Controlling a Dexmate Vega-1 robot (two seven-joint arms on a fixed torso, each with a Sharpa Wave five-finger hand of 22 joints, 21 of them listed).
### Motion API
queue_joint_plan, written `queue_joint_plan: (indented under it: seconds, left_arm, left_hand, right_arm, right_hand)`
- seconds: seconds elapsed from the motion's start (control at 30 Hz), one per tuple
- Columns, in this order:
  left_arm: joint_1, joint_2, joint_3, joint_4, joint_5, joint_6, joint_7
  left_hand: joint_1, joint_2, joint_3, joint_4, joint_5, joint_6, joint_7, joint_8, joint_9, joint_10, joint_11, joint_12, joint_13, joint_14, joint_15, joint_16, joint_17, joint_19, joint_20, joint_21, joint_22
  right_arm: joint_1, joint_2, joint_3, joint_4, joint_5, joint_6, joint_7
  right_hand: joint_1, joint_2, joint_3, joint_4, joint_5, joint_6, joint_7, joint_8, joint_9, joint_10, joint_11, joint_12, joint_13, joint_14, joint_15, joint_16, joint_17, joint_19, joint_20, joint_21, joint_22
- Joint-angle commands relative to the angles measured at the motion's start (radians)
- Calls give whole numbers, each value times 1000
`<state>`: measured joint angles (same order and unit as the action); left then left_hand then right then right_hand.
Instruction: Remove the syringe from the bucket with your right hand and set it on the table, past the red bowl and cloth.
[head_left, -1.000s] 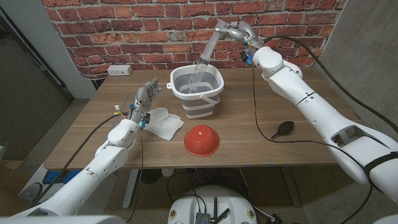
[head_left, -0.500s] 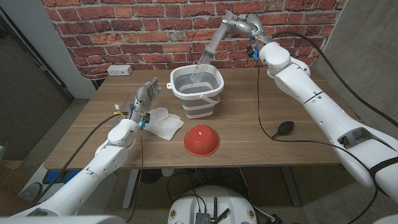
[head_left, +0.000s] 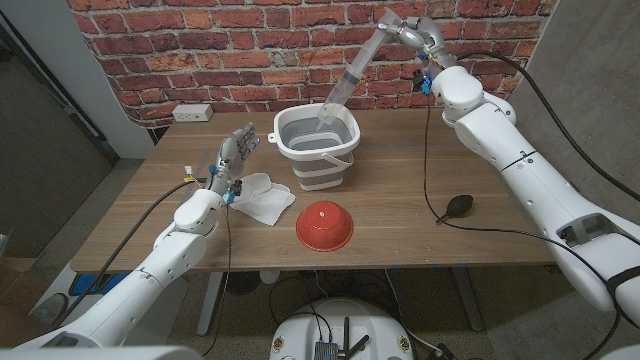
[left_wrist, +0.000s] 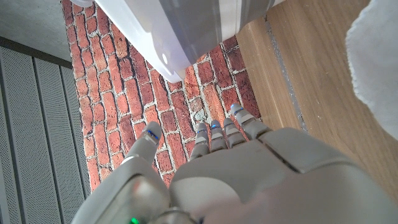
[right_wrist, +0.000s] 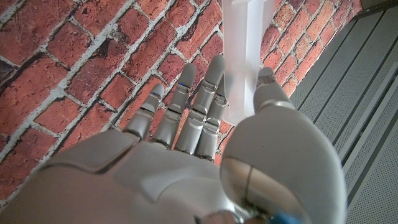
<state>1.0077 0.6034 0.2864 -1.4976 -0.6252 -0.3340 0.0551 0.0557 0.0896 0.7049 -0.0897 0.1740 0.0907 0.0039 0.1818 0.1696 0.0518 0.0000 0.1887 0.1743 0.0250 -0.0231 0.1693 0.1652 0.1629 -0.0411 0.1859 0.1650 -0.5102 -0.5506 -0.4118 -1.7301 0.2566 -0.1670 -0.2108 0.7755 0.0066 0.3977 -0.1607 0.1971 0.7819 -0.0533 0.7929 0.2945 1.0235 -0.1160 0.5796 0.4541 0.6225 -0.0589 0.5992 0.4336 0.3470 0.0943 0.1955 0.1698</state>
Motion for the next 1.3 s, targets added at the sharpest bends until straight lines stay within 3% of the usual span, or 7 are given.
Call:
queue_joint_plan:
  seconds: [0.03, 0.77, 1.3]
  left_arm:
    - [5, 9, 0, -30, 2, 20, 19]
    - [12, 14, -9, -45, 1, 27, 31]
    - [-10, 12, -9, -26, 3, 27, 22]
  left_hand:
    - [7, 77, 1, -3, 2, 10, -2, 0, 6, 4, -1, 5, 4, 7, 4, 6, 1, -5, -54, 5, 5]
    - [7, 77, 1, -3, 2, 10, -1, 0, 6, 5, -1, 5, 4, 6, 4, 6, 1, -5, -54, 4, 5]
    - [6, 77, 1, -3, 2, 11, -1, 1, 6, 4, 0, 4, 4, 8, 4, 6, 1, -5, -53, 4, 5]
  right_arm:
    - [-60, -9, 77, -12, 125, -5, -102]
    - [-122, -58, 175, -43, 195, -32, -208]
    - [-156, -121, 228, -83, 222, -90, -249]
  right_hand:
    - [32, 37, -2, 3, 3, 10, -5, 9, 4, 114, -99, -5, 3, 14, -126, -3, 6, 5, -9, -2, 2]
    - [33, 42, -4, 2, 4, 9, -5, 15, 2, 116, -99, -8, 6, 18, -127, -7, 8, 7, -13, -1, 2]
    - [33, 46, -5, 2, 5, 10, -7, 18, -1, 121, -99, -9, 7, 19, -126, -9, 9, 8, -14, -1, 2]
